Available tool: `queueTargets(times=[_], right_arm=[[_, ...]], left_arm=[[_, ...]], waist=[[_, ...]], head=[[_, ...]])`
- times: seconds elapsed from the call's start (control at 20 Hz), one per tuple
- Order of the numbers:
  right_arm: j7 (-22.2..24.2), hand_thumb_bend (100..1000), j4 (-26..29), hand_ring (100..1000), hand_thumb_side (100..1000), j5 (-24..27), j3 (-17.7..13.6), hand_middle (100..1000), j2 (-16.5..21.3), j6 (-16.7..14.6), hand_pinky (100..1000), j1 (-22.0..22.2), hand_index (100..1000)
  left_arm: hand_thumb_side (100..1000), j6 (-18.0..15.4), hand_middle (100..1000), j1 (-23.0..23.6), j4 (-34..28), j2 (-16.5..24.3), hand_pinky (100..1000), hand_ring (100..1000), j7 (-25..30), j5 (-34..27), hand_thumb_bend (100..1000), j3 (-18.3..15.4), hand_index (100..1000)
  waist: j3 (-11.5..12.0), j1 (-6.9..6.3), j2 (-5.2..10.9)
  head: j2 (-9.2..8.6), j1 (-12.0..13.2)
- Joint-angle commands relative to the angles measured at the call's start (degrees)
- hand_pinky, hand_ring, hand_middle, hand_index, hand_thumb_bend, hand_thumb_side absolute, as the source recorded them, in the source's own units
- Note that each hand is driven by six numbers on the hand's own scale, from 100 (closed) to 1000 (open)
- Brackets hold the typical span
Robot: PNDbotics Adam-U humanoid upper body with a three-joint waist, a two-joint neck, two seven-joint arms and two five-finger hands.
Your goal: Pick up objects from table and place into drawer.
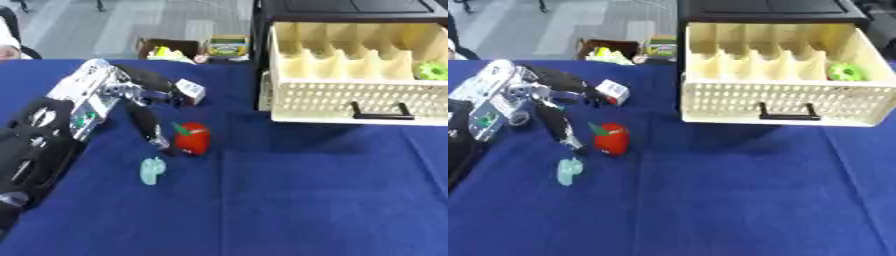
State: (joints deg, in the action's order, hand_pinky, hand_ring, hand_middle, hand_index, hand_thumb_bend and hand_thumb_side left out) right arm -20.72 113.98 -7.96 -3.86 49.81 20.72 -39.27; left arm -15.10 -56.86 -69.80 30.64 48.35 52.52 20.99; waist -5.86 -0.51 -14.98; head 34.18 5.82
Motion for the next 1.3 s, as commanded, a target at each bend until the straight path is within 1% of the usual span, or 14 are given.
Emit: queueTargets(times=[0.05,0.3,0.5,0.7,0.75,0.8,0.85,0.9,0.95,1.05,1.2,1.25,1.3], right_arm=[[-0.16,508,0.61,192,1000,0.34,-0.7,100,0.98,0.12,100,-0.64,860],[-0.26,498,0.61,192,1000,0.39,-0.76,100,0.65,0.21,100,-0.74,859],[-0.22,507,0.61,192,1000,0.6,-0.75,100,0.36,0.3,100,-0.67,858],[-0.23,506,0.61,193,1000,0.64,-0.85,100,0.04,0.48,100,-0.4,856],[-0.22,506,0.61,193,1000,0.65,-0.88,100,-0.01,0.49,100,-0.36,856],[-0.15,506,0.61,193,1000,0.66,-0.9,100,-0.05,0.49,100,-0.33,856],[-0.09,505,0.61,193,1000,0.65,-0.94,100,-0.1,0.51,100,-0.31,855],[-0.04,505,0.61,193,1000,0.65,-0.96,100,-0.16,0.52,100,-0.3,855],[-0.01,506,0.61,193,1000,0.65,-0.99,100,-0.21,0.52,100,-0.29,855],[-0.01,505,0.61,193,1000,0.61,-1.07,100,-0.29,0.53,100,-0.23,855],[-0.16,504,0.61,193,1000,0.74,-1.21,100,-0.41,0.54,100,-0.11,854],[-0.2,504,0.61,193,1000,0.82,-1.22,100,-0.44,0.59,100,-0.07,854],[-0.26,503,0.61,193,1000,0.86,-1.24,100,-0.46,0.63,100,-0.03,854]], left_arm=[[640,-3.47,818,-0.65,0.04,0.56,640,846,2.8,0.73,706,-0.65,1000],[644,-4.96,814,-0.17,1.79,-0.03,629,831,1.47,0.97,711,0.12,1000],[638,-5.46,800,-0.09,2.79,-0.41,572,790,0.58,2.03,699,0.4,1000],[650,-5.19,763,0.13,3.65,-1.01,493,722,-2.03,2.55,676,0.32,984],[630,-5.09,747,0.15,3.89,-1.17,450,678,-2.73,2.58,651,0.34,966],[627,-4.99,745,0.18,4.09,-1.31,445,672,-3.44,2.62,648,0.38,964],[602,-4.87,724,0.2,4.27,-1.47,404,625,-4.16,2.64,616,0.39,947],[594,-4.76,712,0.24,4.44,-1.62,390,611,-4.88,2.66,603,0.4,937],[574,-4.63,678,0.27,4.65,-1.74,356,581,-5.5,2.71,560,0.41,913],[547,-4.33,637,0.34,5.22,-1.99,326,557,-6.41,2.75,524,0.41,890],[517,-4.06,601,0.43,5.79,-2.18,286,524,-7.12,2.27,470,0.38,859],[500,-3.94,562,0.45,5.84,-2.22,269,511,-7.35,1.97,440,0.33,820],[496,-3.81,545,0.49,5.83,-2.23,260,504,-7.6,1.63,423,0.3,806]], waist=[[-0.05,0.2,0.73],[-0.33,0.24,0.32],[-0.43,0.22,0.21],[-0.62,0.23,0.15],[-0.69,0.25,0.13],[-0.75,0.27,0.12],[-0.84,0.3,0.1],[-0.92,0.34,0.09],[-1.0,0.37,0.07],[-1.12,0.41,0.05],[-1.15,0.43,0.04],[-1.15,0.44,0.03],[-1.16,0.45,0.03]], head=[[-0.51,0.22],[-0.55,0.41],[-0.68,0.62],[-0.94,0.85],[-1.0,0.91],[-1.06,0.97],[-1.14,1.06],[-1.19,1.16],[-1.25,1.27],[-1.26,1.44],[-1.24,1.49],[-1.26,1.48],[-1.26,1.49]])
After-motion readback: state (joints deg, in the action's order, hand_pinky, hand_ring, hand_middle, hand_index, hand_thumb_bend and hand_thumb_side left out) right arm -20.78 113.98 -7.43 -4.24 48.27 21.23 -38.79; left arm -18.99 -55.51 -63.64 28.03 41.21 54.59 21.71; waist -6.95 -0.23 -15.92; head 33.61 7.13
